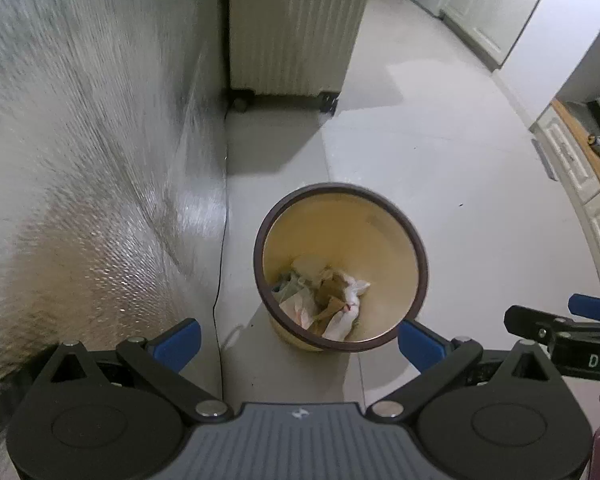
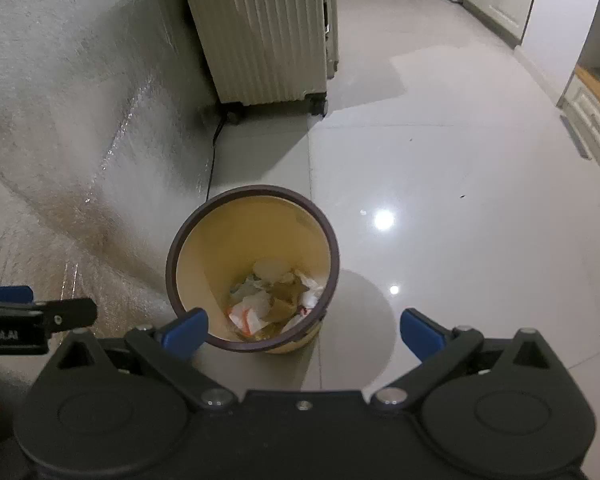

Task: Collect trash
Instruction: 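Move both open tools up from the bin back toward the table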

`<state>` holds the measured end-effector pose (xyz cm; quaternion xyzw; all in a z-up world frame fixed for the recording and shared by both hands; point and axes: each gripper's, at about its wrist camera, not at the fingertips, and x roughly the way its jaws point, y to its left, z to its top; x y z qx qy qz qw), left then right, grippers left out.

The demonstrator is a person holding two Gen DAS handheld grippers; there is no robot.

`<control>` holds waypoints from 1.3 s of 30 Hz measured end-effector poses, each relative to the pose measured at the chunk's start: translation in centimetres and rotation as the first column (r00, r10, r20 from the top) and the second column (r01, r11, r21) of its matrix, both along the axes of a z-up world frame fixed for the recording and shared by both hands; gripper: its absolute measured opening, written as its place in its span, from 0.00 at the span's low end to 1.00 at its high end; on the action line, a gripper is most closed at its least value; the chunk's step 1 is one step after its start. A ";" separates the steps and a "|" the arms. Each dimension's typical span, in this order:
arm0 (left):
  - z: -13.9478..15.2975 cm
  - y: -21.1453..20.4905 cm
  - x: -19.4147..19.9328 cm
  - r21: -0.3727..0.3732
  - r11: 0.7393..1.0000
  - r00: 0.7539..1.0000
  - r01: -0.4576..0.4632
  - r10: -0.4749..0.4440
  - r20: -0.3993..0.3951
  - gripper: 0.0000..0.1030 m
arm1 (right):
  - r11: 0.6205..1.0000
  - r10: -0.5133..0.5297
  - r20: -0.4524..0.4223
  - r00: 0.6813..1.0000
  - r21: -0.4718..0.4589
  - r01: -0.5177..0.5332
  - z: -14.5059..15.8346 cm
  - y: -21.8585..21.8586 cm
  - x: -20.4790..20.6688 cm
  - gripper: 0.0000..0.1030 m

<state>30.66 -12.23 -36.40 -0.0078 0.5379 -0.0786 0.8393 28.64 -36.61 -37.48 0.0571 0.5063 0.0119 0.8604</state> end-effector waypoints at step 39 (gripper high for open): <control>26.1 0.6 -13.7 -0.078 0.991 0.833 0.109 -0.048 0.551 1.00 | 0.997 -0.033 0.541 0.841 -0.047 0.069 27.1 -0.3 -15.2 1.00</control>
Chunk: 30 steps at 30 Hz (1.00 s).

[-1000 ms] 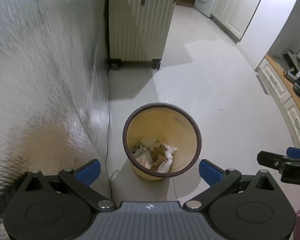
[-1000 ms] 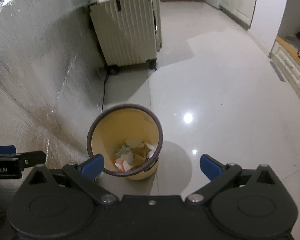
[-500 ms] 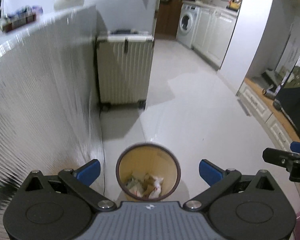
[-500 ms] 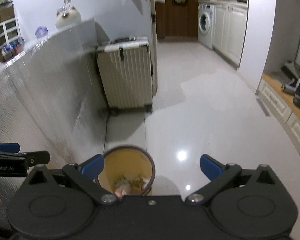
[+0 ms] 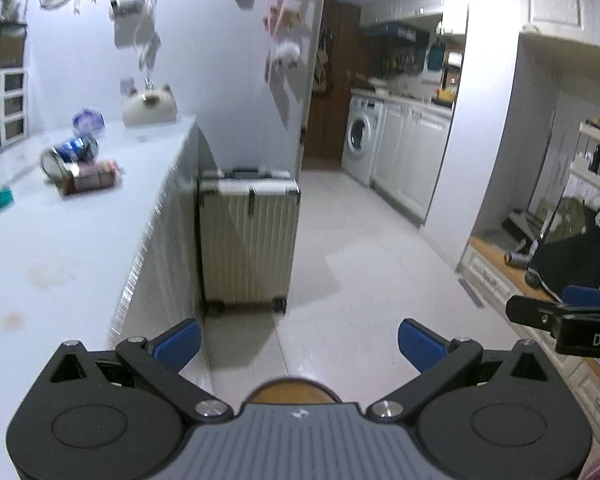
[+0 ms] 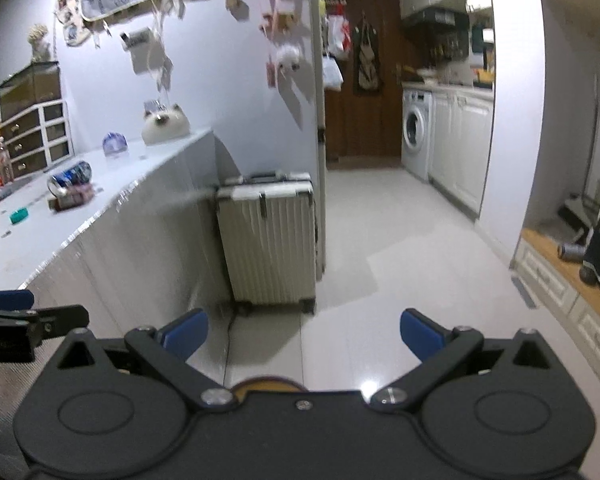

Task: Collect trash
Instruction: 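Move both open tools up from the bin back toward the table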

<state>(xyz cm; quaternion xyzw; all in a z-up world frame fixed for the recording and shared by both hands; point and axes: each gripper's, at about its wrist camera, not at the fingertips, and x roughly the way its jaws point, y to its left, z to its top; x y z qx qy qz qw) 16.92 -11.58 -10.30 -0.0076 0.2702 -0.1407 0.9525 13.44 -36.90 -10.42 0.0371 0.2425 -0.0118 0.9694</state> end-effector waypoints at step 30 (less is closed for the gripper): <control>8.1 13.1 -4.5 0.015 0.968 0.950 -0.252 0.245 0.193 1.00 | 0.971 0.240 0.173 0.955 -0.031 -0.239 7.5 14.3 1.7 1.00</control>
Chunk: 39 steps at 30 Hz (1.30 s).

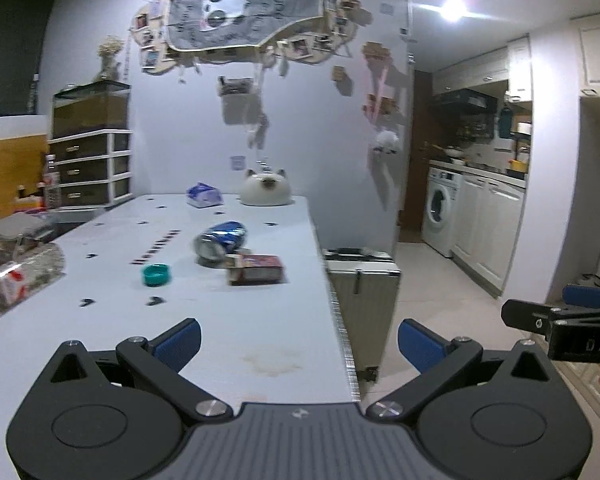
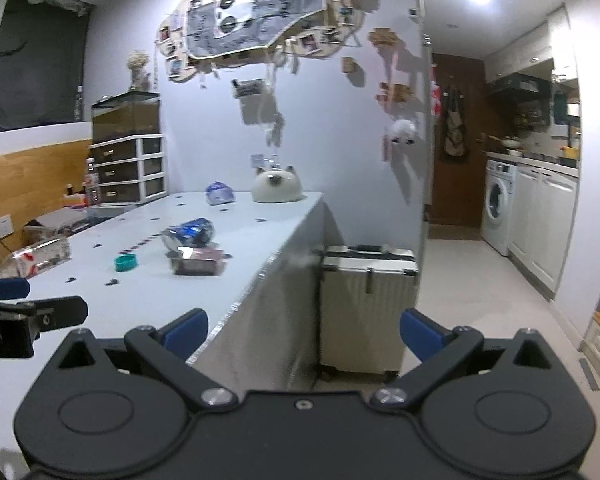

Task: Collect trash
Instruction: 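Move both open tools up from the bin back toward the table, then grasp the clear plastic bottle with the left tool while the right tool grasps the red box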

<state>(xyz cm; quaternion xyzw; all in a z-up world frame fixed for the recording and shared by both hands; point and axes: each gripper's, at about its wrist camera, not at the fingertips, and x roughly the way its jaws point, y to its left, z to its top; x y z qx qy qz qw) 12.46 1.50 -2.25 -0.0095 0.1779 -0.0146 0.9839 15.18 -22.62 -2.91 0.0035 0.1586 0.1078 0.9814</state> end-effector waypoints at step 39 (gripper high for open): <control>0.7 23.6 3.8 0.065 0.920 0.922 -0.386 0.388 -0.022 1.00 | 0.978 0.191 -0.051 0.980 -0.071 -0.194 0.4 21.1 10.8 1.00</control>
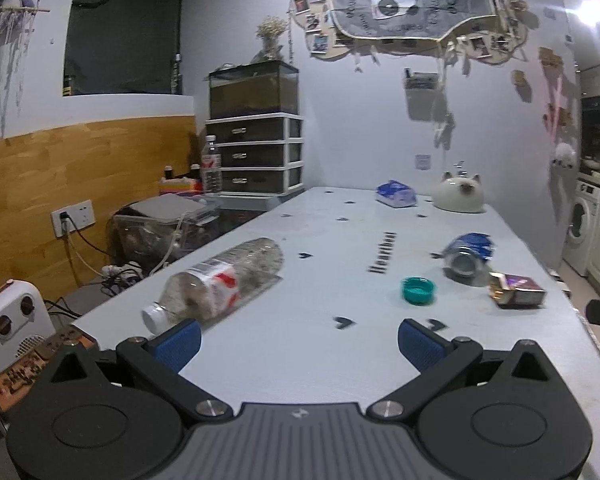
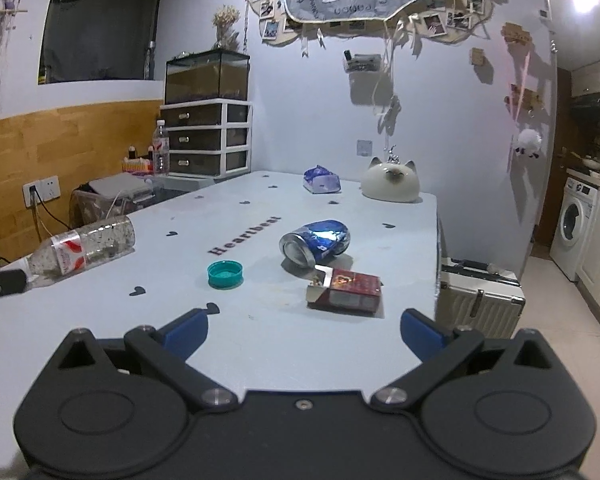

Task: Collect trash
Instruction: 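Grasp the clear plastic bottle with the left tool while the right tool grasps the red box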

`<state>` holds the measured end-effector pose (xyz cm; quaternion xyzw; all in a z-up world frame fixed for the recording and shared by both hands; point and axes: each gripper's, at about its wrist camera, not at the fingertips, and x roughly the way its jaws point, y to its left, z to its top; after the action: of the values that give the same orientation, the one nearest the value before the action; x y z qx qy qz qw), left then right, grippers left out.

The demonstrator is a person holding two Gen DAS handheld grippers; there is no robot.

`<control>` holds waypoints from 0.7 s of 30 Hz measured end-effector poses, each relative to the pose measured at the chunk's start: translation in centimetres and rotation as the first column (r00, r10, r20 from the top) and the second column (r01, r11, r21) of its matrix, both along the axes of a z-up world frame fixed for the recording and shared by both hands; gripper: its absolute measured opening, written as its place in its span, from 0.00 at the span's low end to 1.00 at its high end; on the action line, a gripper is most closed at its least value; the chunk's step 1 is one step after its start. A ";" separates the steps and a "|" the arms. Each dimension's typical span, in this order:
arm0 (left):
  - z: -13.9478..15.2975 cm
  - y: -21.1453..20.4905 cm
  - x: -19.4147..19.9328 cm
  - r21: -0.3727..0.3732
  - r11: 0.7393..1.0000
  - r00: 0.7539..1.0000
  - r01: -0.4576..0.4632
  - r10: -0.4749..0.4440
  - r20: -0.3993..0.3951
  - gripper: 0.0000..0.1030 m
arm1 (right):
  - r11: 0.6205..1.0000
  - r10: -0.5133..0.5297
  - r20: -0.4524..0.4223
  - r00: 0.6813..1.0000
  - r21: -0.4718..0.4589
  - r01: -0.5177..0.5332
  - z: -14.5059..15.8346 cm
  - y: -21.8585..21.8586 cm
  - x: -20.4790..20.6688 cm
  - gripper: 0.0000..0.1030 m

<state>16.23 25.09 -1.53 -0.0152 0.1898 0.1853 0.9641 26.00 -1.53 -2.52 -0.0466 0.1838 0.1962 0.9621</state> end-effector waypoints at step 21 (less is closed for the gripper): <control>-1.6 11.2 7.8 0.028 0.998 0.997 0.058 -0.057 -0.042 1.00 | 0.996 -0.034 -0.029 0.999 -0.079 0.031 -3.3 1.0 13.8 1.00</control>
<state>24.01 36.33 -3.10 0.0081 0.2075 0.1605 0.9650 39.80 -0.48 -5.79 -0.0782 0.2068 0.1738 0.9596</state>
